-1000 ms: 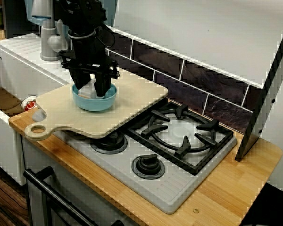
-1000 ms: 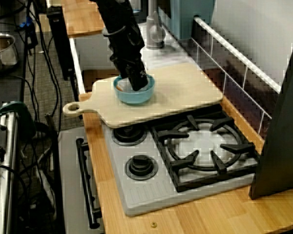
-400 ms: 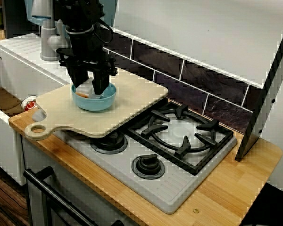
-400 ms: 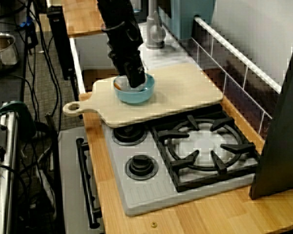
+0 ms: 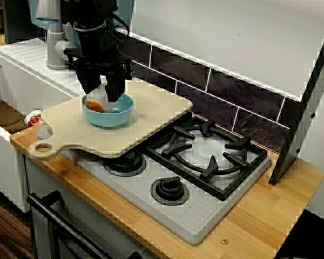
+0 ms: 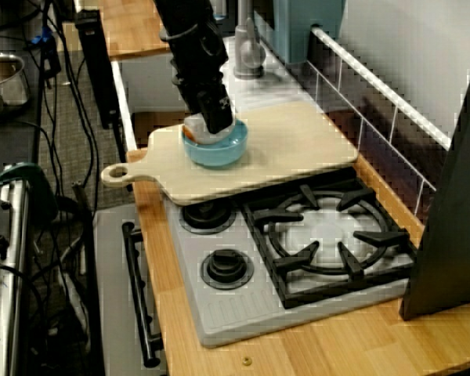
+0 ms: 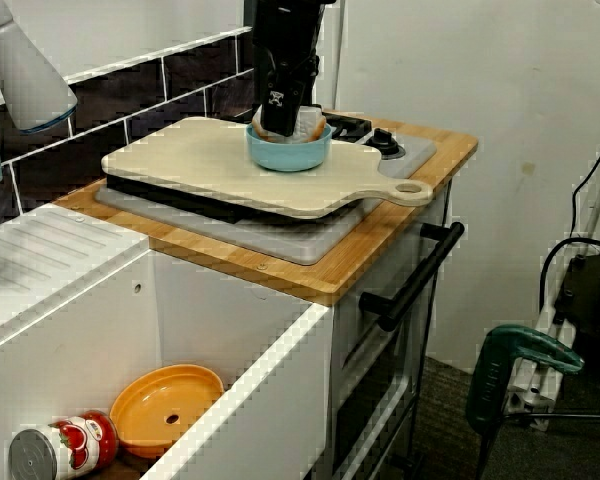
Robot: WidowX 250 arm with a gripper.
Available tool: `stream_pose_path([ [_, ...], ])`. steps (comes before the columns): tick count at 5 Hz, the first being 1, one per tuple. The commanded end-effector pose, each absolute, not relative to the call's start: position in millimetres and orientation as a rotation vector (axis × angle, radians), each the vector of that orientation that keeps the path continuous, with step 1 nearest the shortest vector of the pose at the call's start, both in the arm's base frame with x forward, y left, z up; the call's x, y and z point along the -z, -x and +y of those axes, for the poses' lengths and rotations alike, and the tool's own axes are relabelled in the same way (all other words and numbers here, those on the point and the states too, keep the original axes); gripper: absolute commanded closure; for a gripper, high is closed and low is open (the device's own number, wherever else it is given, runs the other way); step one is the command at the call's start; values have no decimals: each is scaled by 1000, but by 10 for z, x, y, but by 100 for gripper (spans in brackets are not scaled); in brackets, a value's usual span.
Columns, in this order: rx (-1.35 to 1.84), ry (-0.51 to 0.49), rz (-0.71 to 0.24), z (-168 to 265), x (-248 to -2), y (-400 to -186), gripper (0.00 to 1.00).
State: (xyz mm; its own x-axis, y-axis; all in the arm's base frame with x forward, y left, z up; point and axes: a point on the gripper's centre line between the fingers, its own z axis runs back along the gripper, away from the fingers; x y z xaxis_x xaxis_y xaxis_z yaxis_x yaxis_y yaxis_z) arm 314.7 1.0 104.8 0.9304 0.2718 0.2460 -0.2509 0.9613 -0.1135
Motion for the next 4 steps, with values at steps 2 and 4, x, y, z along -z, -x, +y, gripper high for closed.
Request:
stream_pose_path([
  [2,-279,115,-369,148,-1534,-3298,100],
  [4,-286,110,-384,242,-1579,-3485,100],
])
